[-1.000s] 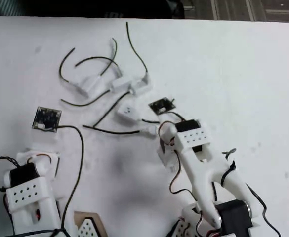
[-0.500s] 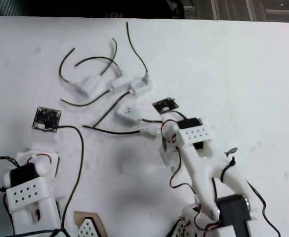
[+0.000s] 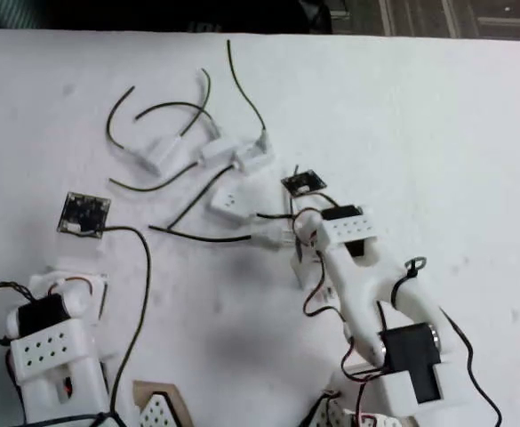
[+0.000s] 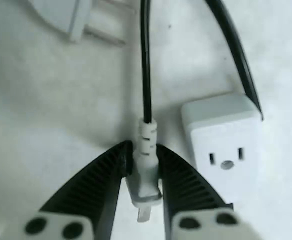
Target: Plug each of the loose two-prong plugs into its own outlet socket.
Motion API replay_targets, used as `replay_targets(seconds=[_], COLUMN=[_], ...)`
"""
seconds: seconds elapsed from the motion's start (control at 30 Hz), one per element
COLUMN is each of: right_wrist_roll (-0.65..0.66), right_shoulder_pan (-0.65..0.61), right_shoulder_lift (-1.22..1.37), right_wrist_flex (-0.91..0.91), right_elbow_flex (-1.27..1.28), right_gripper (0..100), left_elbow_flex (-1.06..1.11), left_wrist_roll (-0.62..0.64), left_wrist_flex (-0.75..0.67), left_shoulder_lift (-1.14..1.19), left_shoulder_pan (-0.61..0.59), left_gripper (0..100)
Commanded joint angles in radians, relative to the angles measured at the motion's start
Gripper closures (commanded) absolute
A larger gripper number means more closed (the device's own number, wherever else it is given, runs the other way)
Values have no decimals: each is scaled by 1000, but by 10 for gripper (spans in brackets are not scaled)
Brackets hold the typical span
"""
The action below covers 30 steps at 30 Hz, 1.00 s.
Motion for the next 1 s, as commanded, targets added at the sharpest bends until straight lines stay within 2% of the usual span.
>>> replay_targets(seconds=[0.0, 0.23, 0.4, 0.67, 0.97], right_wrist_roll=[-5, 6, 40, 37, 37], right_shoulder_pan=[-65, -88, -91, -91, -91], right_shoulder_lift=[-5, 1, 2, 4, 99], right_wrist_flex=[-2, 67, 137, 240, 242], right_elbow_flex=[-21, -23, -25, -133, -169], right_gripper=[980, 971, 871, 886, 890], left_elbow_flex=[0, 0, 0, 0, 0], left_wrist_roll=[2, 2, 2, 2, 2], left_wrist_flex=[-15, -15, -15, -15, -15], left_shoulder_lift=[-15, -15, -15, -15, -15], left_shoulder_pan=[-1, -1, -1, -1, -1], left_gripper=[976, 976, 976, 976, 976])
